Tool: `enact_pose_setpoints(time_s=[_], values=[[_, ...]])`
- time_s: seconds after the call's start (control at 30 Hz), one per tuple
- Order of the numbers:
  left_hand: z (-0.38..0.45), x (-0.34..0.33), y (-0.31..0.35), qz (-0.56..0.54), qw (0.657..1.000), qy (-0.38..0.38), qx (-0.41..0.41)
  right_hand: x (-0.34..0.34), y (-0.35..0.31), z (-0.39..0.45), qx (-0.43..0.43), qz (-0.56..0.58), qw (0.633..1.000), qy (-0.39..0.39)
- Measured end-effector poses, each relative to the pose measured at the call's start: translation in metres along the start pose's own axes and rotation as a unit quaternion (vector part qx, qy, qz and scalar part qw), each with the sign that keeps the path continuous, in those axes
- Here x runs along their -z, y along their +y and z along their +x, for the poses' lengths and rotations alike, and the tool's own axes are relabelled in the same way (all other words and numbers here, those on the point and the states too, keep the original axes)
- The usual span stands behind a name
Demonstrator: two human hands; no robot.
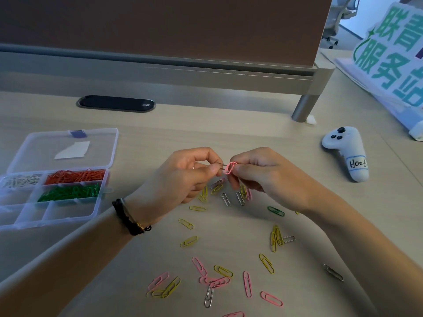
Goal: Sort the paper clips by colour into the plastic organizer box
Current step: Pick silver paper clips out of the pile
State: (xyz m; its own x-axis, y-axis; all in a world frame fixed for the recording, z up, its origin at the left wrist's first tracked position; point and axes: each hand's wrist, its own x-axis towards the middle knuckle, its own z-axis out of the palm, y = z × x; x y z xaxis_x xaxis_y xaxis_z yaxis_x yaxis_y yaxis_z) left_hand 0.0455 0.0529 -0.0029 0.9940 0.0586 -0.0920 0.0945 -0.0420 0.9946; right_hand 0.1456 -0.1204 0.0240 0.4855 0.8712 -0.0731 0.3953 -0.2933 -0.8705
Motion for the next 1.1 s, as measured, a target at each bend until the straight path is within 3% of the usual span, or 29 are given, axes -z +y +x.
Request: enact_pose_setpoints(time_s=[0.3, 0.43, 0.5, 0.6, 0.73, 0.93, 1.1], values=[[0.005, 0.007, -0.006, -0.106, 0.994, 0.028, -0.020, 0.009, -0.005, -0.003, -0.051, -0.044, 0.997, -0.046], [0.001, 0.003, -0.008, 0.024, 0.994, 0.072, -0.079, 0.013, -0.009, -0.007, -0.032, -0.083, 0.995, -0.036], [-0.003, -0.002, -0.010, 0.077, 0.988, 0.073, -0.110, 0.010, -0.008, -0.007, -0.025, -0.050, 0.998, -0.030], [-0.004, -0.005, -0.009, 0.084, 0.987, 0.074, -0.119, 0.006, -0.006, -0.006, -0.016, 0.005, 1.000, -0.023], [-0.005, -0.003, -0.008, 0.080, 0.986, 0.092, -0.118, 0.007, -0.008, -0.007, -0.002, -0.012, 1.000, 0.009], [-0.012, -0.006, -0.002, 0.164, 0.962, 0.126, -0.179, 0.005, -0.007, -0.007, 0.029, 0.047, 0.991, 0.124], [-0.013, -0.008, -0.001, 0.207, 0.944, 0.146, -0.212, 0.005, -0.007, -0.008, 0.048, 0.021, 0.995, 0.087]])
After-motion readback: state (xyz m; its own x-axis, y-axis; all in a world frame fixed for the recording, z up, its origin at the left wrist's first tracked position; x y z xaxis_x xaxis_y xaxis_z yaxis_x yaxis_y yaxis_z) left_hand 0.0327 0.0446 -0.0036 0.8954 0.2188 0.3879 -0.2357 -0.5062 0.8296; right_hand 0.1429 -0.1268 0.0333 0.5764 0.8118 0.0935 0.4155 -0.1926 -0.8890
